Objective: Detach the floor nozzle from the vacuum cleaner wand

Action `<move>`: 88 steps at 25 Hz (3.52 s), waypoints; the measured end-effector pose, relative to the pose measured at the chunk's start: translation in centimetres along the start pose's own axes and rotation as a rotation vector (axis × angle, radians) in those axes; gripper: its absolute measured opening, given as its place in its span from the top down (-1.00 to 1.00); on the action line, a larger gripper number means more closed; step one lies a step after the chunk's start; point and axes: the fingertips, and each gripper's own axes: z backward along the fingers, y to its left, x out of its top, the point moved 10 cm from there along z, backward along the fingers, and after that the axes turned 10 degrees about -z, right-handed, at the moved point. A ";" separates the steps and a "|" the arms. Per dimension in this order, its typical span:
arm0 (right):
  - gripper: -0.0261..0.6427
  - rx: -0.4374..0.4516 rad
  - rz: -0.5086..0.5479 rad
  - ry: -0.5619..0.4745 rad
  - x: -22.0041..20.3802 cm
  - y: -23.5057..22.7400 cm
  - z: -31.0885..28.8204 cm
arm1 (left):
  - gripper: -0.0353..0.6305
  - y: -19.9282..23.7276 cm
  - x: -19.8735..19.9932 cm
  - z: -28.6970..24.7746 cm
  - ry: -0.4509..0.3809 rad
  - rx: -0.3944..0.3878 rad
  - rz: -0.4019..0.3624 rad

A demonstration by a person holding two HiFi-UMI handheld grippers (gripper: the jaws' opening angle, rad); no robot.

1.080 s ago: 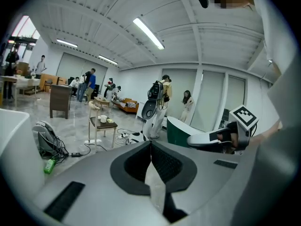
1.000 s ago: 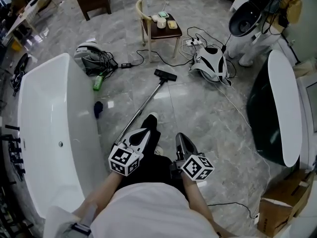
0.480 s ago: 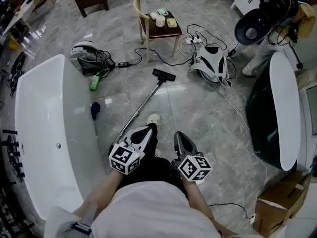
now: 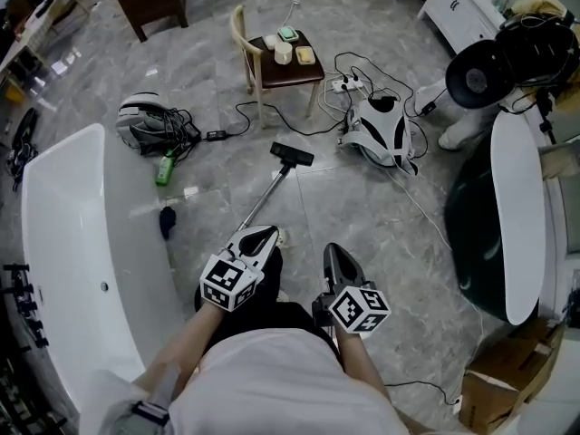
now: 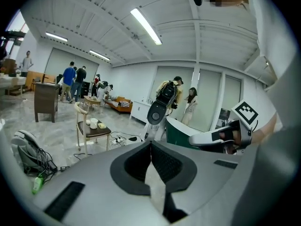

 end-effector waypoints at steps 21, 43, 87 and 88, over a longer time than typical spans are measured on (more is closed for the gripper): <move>0.87 -0.016 0.066 0.000 6.9 0.6 -10.9 | 0.86 10.5 2.6 -7.4 0.003 -0.033 0.001; 0.87 0.098 0.218 0.071 12.1 -4.4 -18.2 | 0.86 14.3 2.8 -16.0 0.050 -0.086 -0.060; 0.87 0.275 0.475 -0.001 -6.2 -39.0 -48.0 | 0.86 24.9 -39.5 -36.7 0.104 0.216 -0.050; 0.87 0.275 0.475 -0.009 -6.8 -39.9 -48.6 | 0.86 25.0 -40.6 -37.2 0.106 0.217 -0.058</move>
